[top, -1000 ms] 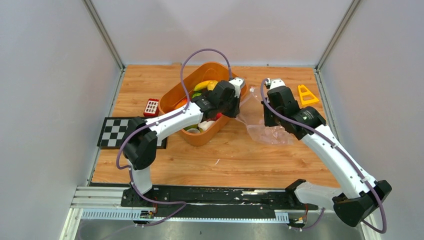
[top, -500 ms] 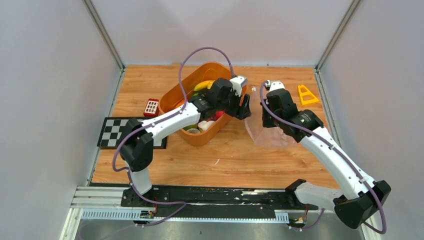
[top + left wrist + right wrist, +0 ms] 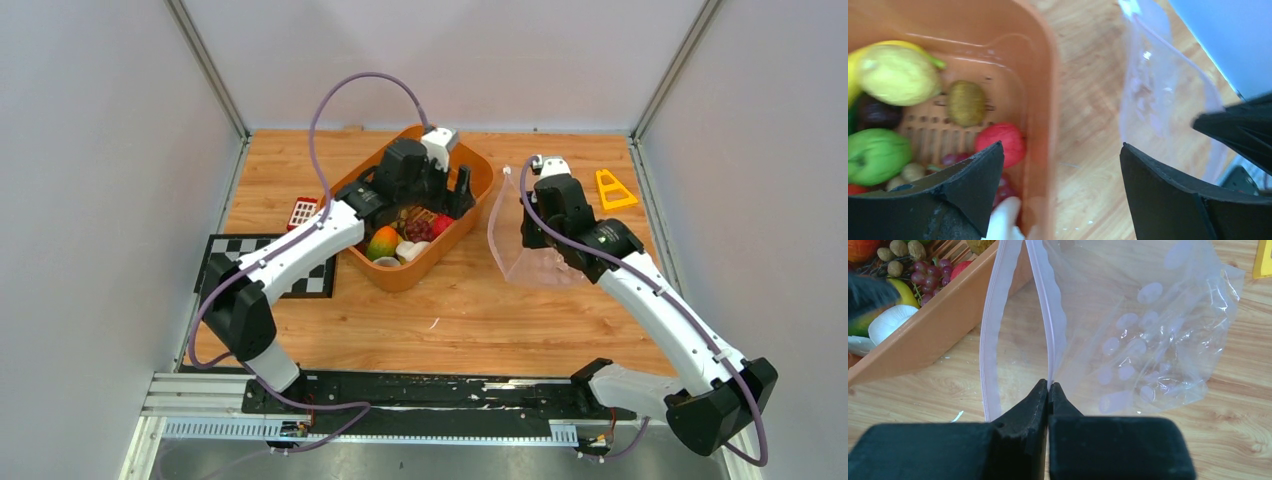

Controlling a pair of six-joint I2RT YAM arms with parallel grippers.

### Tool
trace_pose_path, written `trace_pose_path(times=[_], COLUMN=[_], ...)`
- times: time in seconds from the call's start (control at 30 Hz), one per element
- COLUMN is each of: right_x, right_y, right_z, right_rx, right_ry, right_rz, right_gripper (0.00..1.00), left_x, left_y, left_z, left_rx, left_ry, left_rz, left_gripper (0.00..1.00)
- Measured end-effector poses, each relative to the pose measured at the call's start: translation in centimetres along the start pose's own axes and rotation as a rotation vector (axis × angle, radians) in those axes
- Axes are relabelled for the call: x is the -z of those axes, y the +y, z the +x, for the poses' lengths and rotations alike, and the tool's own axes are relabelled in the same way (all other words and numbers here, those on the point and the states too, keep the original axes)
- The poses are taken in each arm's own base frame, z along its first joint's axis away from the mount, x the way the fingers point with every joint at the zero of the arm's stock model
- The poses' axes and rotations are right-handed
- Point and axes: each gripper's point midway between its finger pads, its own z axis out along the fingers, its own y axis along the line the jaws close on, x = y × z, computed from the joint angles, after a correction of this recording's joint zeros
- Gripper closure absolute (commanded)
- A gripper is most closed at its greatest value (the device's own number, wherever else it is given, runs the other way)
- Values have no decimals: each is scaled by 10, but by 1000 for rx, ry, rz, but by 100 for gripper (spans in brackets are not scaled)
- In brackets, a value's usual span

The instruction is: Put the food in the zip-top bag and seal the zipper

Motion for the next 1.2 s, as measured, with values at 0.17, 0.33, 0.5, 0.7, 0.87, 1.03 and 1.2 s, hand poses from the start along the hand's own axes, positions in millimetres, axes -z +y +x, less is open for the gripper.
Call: trace_pose_path(times=[0.17, 0.33, 0.5, 0.7, 0.87, 1.03, 1.2], right_x=[-3, -5, -6, -5, -6, -6, -6], right_y=[4, 8, 10, 12, 15, 16, 16], right_z=[2, 5, 7, 7, 9, 9, 9], right_rx=[-2, -6, -6, -7, -8, -8, -8], right_ry=[3, 8, 14, 12, 13, 14, 13], right_rz=[-21, -42, -54, -69, -84, -91, -92], right_gripper=[100, 100, 100, 100, 100, 100, 100], left_x=[7, -9, -48, -80, -101, -123, -123], left_y=[70, 136, 171, 190, 201, 211, 213], left_z=[-17, -13, 9, 22, 22, 30, 32], left_rx=[46, 100, 137, 181, 209, 230, 242], left_ry=[-50, -57, -28, -29, -63, -65, -83], left_rz=[-167, -326, -425, -470, -490, -495, -494], left_gripper=[3, 0, 0, 0, 12, 37, 61])
